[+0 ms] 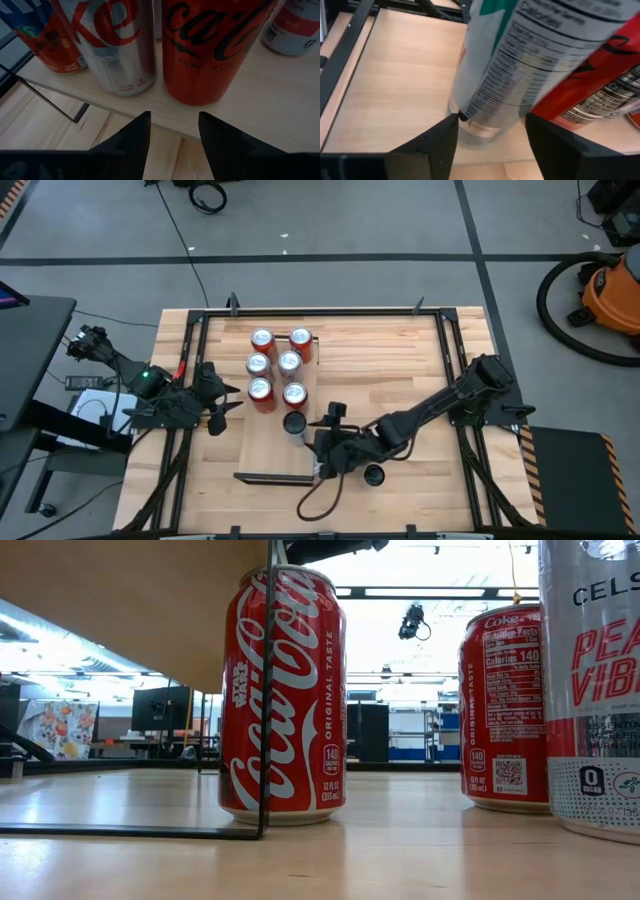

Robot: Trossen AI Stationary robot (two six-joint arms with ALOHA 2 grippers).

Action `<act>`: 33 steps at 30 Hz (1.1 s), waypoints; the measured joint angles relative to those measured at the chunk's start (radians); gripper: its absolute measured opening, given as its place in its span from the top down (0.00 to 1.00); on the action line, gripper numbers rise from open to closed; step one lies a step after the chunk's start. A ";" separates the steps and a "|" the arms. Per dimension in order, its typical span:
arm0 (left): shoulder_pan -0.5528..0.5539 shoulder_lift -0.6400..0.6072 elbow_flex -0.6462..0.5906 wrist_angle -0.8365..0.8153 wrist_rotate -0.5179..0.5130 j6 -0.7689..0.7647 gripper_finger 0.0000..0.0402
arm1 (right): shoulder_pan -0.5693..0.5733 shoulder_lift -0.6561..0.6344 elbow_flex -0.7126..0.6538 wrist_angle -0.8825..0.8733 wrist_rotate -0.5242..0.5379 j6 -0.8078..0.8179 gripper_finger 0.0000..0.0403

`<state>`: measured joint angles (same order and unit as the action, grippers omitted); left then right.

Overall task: Place canned beverage on shelf
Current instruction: Put the left white yellow soda can on the shelf

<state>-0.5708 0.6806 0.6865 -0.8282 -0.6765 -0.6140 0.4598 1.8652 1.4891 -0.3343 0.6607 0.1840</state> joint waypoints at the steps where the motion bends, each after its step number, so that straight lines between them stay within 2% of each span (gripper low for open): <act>1: 0.000 0.000 0.000 0.000 0.000 0.000 0.56 | -0.003 0.000 0.000 0.004 -0.004 0.005 0.43; 9: 0.000 0.000 0.000 0.000 0.000 0.000 0.56 | -0.020 0.000 0.000 0.026 -0.005 0.025 0.53; 27: 0.000 0.000 0.000 0.000 0.000 0.000 0.56 | -0.065 0.001 0.000 0.185 -0.160 -0.003 0.53; 33: 0.000 0.000 0.000 -0.001 0.000 0.000 0.56 | -0.079 0.048 0.002 0.273 -0.182 -0.030 0.53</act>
<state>-0.5708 0.6805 0.6865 -0.8288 -0.6765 -0.6144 0.3809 1.9136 1.4906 -0.0612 0.4786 0.1543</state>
